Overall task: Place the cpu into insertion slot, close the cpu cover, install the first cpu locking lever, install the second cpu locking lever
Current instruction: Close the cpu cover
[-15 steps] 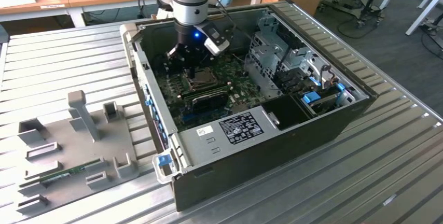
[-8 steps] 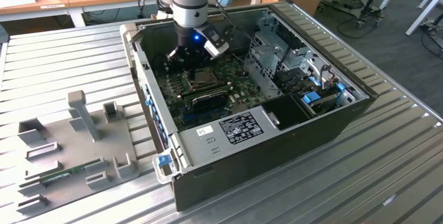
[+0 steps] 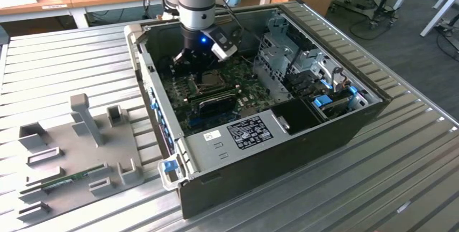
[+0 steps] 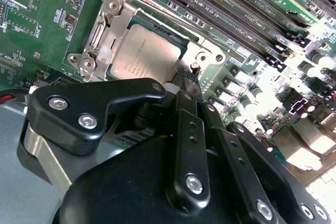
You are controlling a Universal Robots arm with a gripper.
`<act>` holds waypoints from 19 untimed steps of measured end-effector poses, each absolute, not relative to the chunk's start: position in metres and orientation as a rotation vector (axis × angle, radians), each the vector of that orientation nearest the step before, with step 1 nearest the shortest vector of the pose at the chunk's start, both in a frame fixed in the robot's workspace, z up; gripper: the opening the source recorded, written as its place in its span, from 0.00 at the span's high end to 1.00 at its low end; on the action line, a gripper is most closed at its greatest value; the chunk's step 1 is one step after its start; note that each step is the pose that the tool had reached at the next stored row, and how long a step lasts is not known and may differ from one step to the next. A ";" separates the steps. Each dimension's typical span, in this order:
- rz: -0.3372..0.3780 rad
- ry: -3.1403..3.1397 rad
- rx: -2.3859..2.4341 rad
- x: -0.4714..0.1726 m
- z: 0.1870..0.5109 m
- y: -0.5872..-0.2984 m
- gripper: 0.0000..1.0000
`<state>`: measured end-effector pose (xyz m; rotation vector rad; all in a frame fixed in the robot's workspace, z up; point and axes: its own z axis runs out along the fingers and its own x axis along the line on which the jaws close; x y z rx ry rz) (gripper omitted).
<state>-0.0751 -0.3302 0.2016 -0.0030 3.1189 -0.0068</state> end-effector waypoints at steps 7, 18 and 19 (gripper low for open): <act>-0.007 3.119 -0.003 -0.074 0.201 -0.330 0.90; -0.007 3.119 -0.003 -0.074 0.199 -0.330 0.90; -0.007 3.119 -0.003 -0.074 0.199 -0.330 0.90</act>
